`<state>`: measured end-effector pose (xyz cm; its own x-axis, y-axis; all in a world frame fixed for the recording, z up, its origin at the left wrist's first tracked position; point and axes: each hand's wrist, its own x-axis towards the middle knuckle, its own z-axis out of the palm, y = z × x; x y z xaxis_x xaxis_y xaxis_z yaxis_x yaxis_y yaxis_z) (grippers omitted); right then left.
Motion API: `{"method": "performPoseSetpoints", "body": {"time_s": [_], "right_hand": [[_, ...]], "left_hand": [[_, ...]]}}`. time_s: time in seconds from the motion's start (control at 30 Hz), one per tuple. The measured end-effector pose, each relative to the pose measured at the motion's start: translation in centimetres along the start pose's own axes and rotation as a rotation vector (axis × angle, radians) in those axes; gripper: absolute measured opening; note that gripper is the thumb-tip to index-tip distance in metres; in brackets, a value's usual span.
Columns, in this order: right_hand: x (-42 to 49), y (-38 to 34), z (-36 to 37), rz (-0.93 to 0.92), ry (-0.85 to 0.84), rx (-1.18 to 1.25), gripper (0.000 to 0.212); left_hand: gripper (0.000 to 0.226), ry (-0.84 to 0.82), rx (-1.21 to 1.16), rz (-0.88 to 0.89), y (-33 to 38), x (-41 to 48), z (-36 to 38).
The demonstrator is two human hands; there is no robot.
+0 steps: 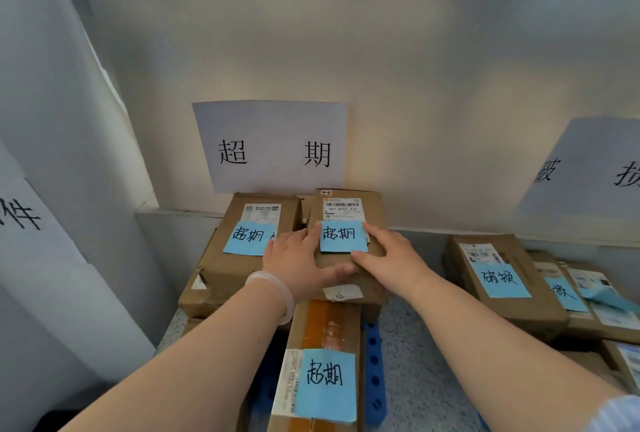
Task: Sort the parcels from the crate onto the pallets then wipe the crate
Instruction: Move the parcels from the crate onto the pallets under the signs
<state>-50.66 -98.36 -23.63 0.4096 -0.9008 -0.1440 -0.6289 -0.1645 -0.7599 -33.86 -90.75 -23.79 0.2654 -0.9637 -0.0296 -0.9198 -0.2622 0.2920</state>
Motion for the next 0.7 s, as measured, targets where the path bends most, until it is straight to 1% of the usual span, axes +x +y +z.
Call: {"method": "performPoseSetpoints", "body": {"time_s": [0.17,0.27,0.53,0.7], "right_hand": [[0.9,-0.1,0.4,-0.013,0.015,0.006,0.063],[1.5,-0.1,0.6,-0.011,0.014,0.001,0.062],[2.7,0.6,1.2,-0.017,-0.018,-0.011,0.069],[2.3,1.0,2.1,-0.023,-0.009,0.002,0.069]], "left_hand": [[0.1,0.006,0.005,-0.018,-0.2,1.0,0.2],[0.098,-0.023,0.025,-0.025,-0.3,1.6,0.2],[0.097,-0.025,0.125,-0.021,-0.6,2.4,0.8],[0.097,-0.007,0.16,-0.037,-0.8,2.3,1.4]]}}
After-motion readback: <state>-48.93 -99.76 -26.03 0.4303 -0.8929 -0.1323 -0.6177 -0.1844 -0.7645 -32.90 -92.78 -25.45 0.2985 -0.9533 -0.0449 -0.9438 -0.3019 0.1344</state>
